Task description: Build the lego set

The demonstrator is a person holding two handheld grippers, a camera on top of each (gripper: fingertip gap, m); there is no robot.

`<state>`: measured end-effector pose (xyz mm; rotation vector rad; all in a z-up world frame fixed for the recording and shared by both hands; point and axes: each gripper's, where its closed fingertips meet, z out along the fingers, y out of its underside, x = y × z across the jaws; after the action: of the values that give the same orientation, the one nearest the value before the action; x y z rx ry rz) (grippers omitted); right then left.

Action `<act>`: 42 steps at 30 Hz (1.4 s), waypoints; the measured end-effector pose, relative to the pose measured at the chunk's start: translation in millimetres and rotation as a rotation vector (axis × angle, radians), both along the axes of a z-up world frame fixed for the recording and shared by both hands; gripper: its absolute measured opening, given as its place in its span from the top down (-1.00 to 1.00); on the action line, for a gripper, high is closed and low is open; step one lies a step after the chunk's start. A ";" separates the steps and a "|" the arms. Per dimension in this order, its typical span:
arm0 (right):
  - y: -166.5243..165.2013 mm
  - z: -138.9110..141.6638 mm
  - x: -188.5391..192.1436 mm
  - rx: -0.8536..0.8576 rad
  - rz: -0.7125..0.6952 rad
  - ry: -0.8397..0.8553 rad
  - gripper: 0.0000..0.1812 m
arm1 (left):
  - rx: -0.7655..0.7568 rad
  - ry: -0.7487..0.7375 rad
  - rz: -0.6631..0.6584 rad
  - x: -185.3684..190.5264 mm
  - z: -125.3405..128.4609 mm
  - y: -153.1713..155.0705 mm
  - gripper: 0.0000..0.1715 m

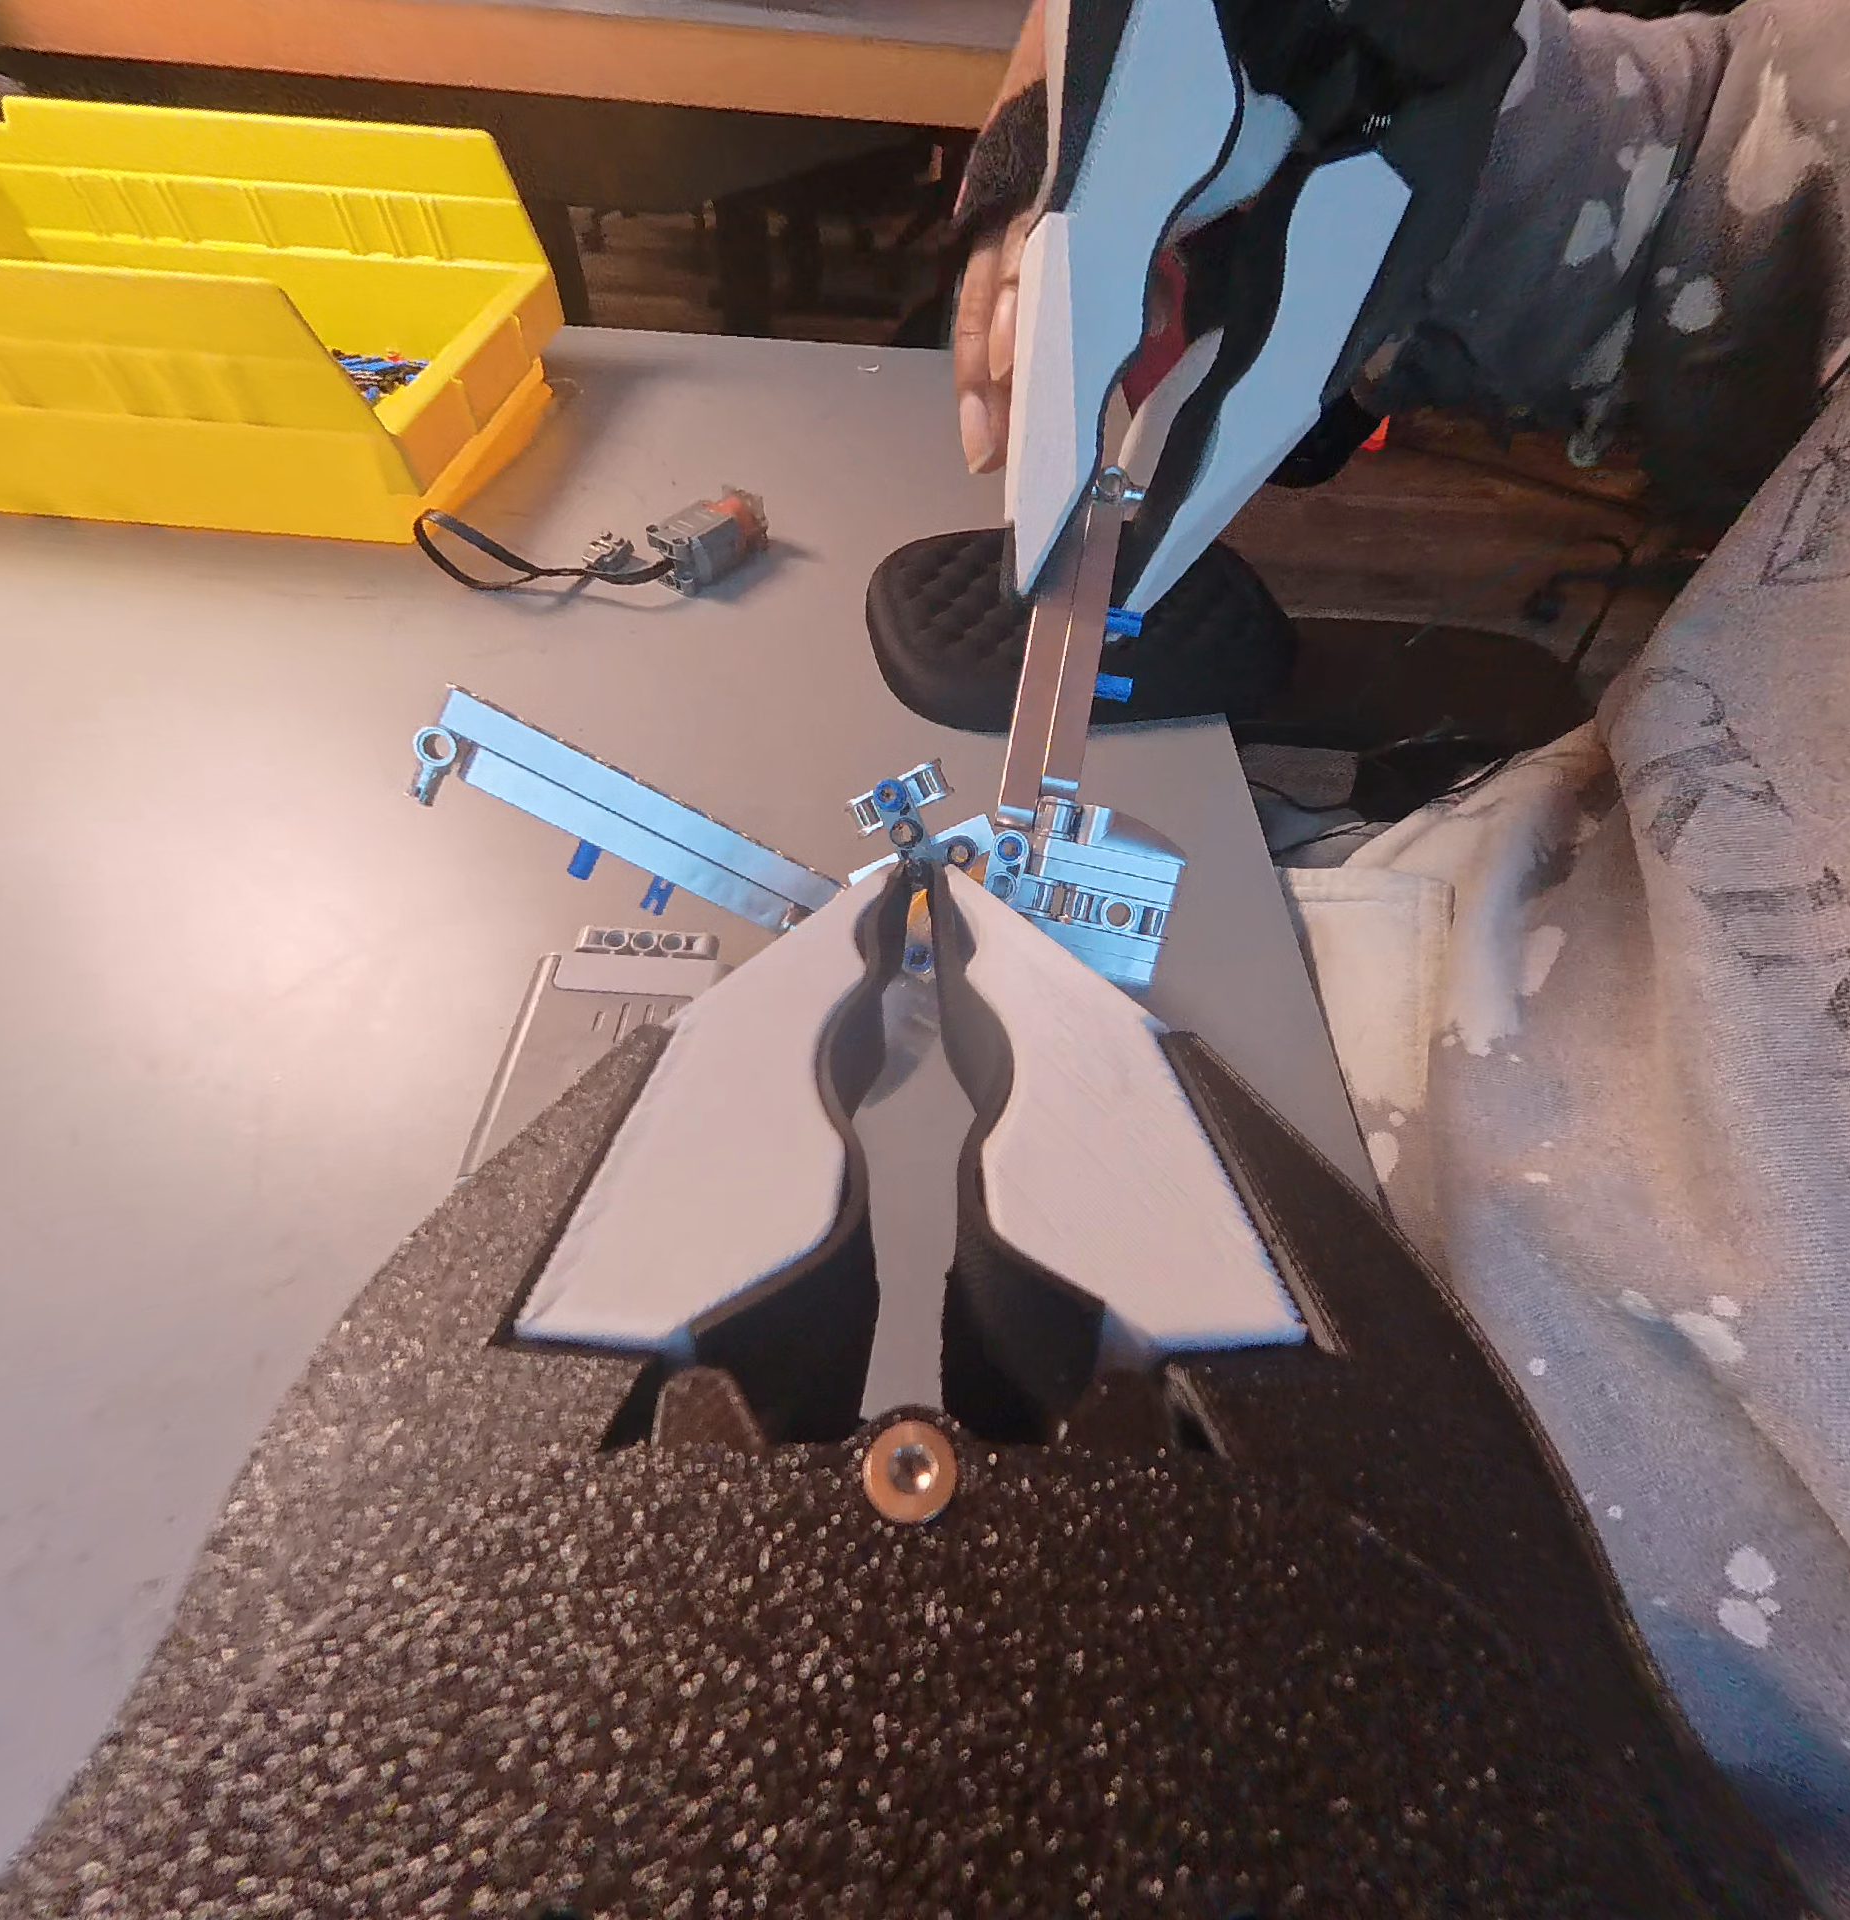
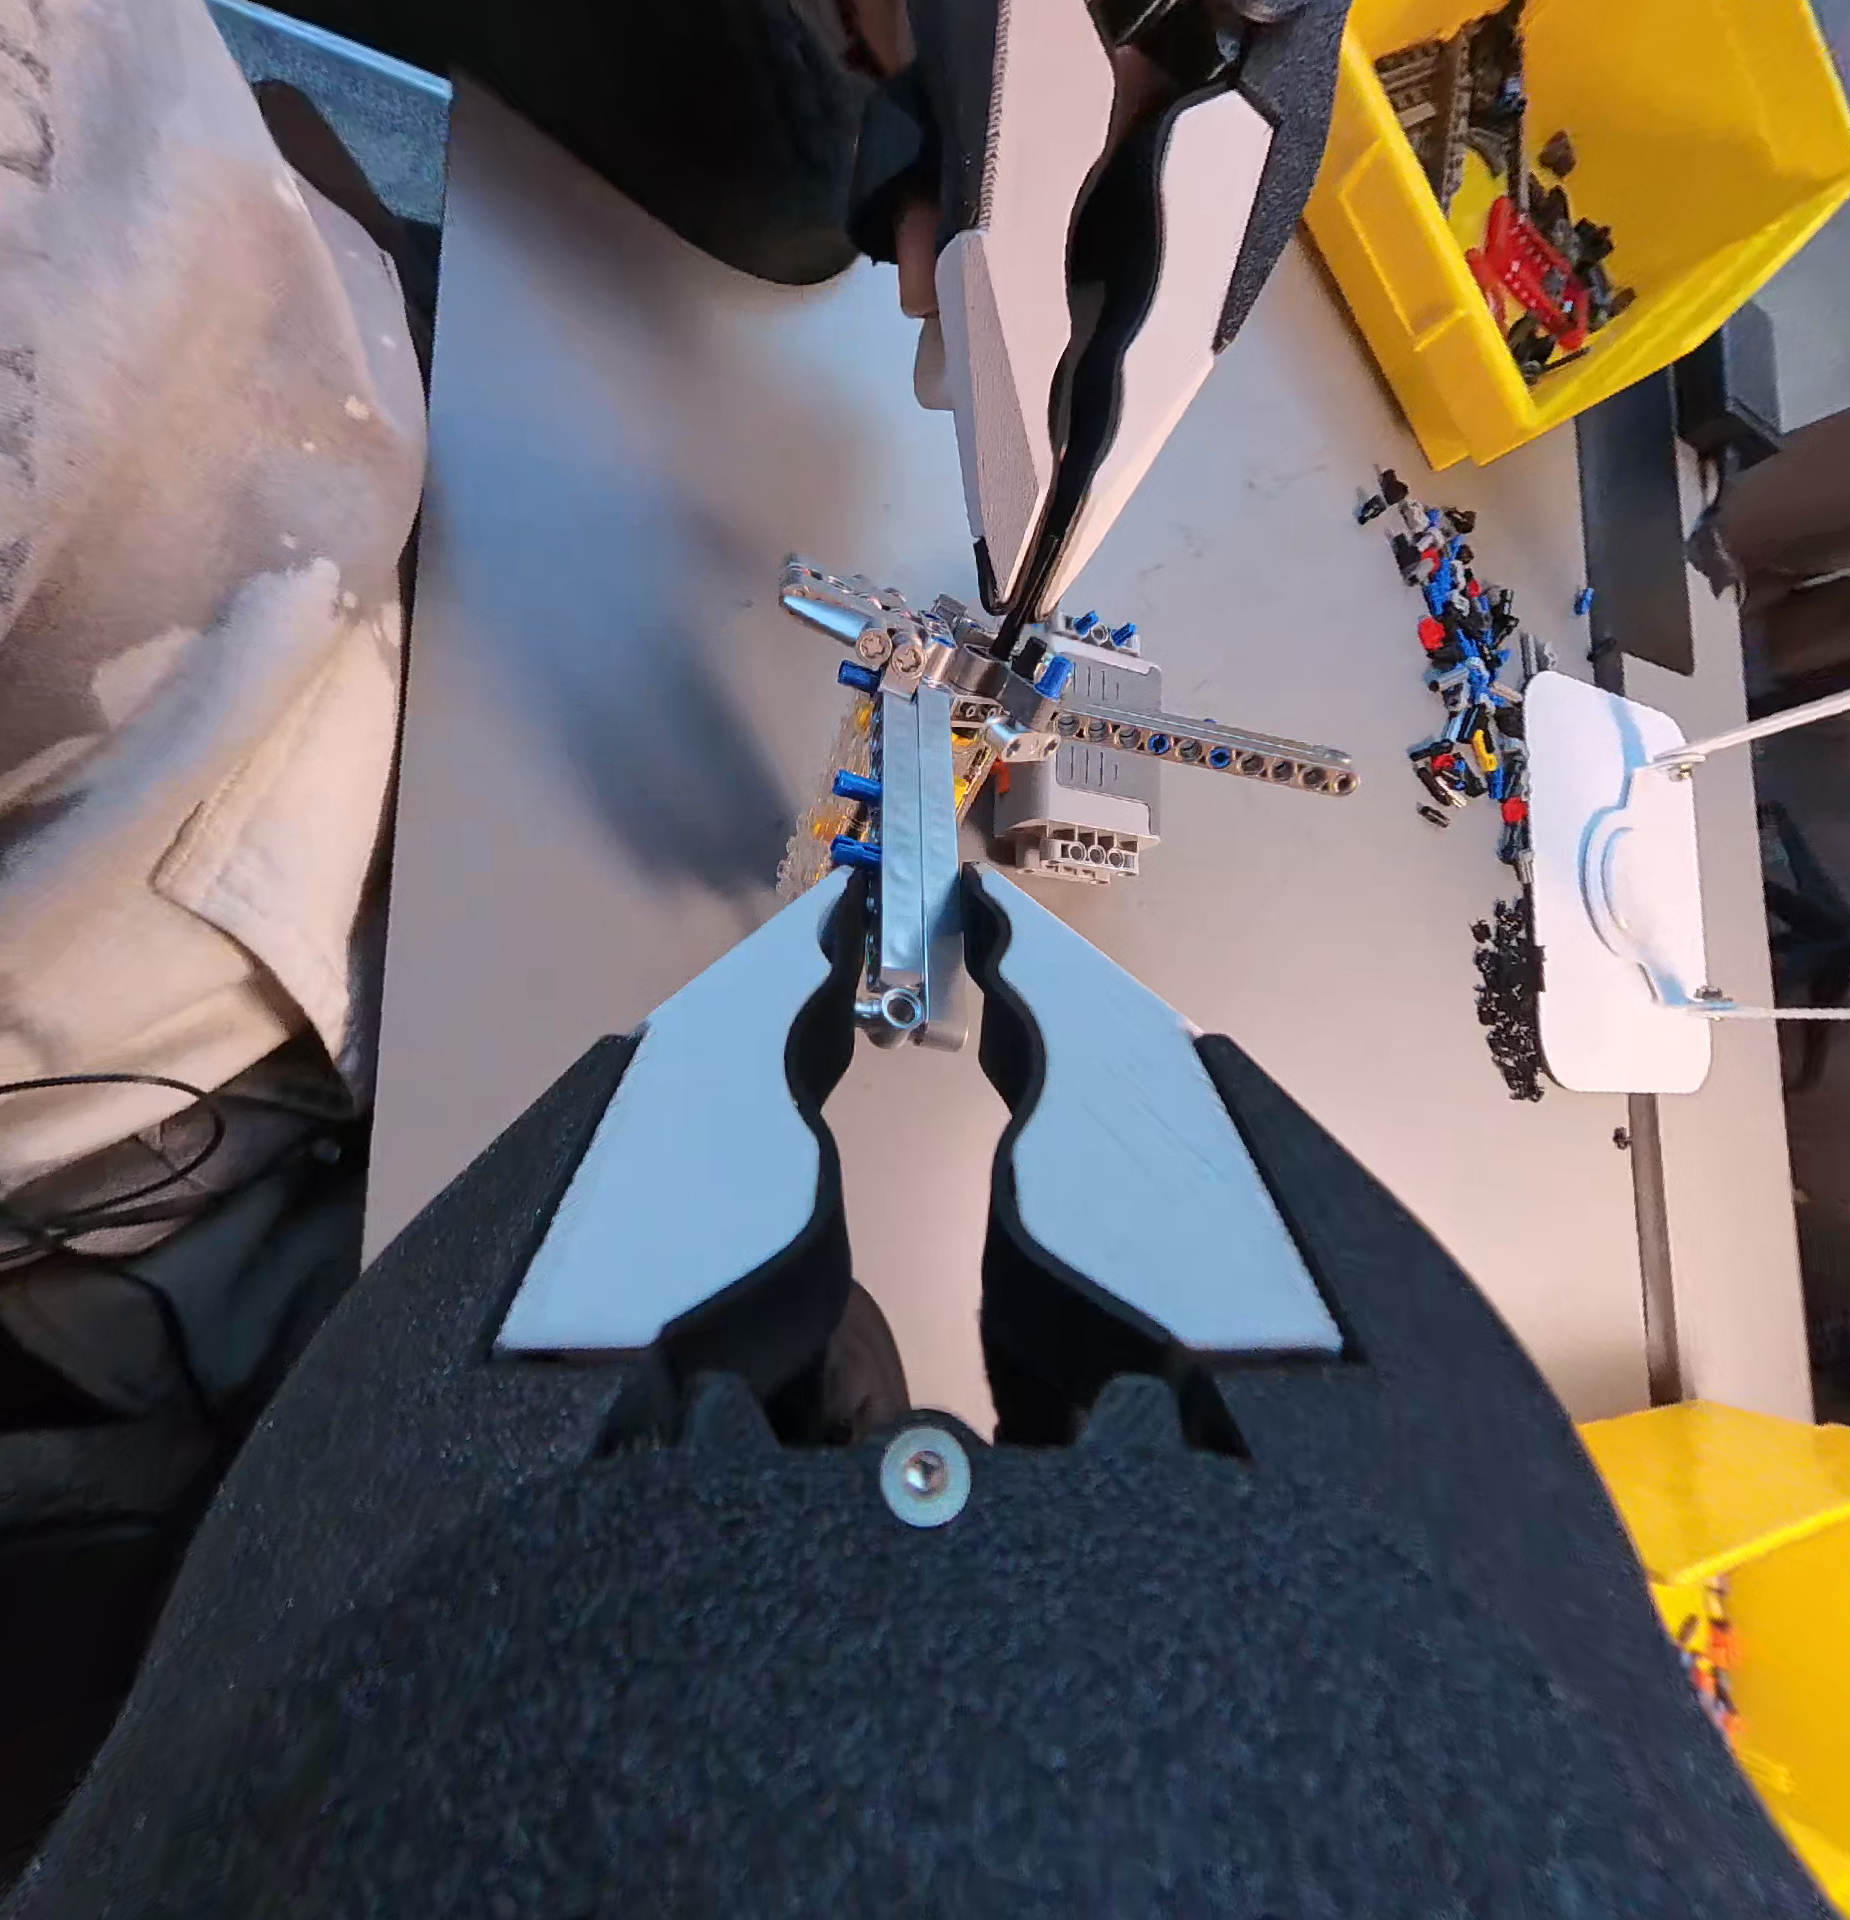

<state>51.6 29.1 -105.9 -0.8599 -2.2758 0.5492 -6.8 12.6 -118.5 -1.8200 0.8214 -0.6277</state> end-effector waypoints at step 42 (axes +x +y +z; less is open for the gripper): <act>30.3 28.6 -52.4 -0.509 -0.339 0.402 1.00 | 0.126 -0.120 0.118 -40.4 25.8 28.7 0.65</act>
<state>-0.8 59.4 -77.2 -1.2198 -1.6019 1.0566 -47.2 41.3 -92.6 -1.6863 0.6539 -0.5894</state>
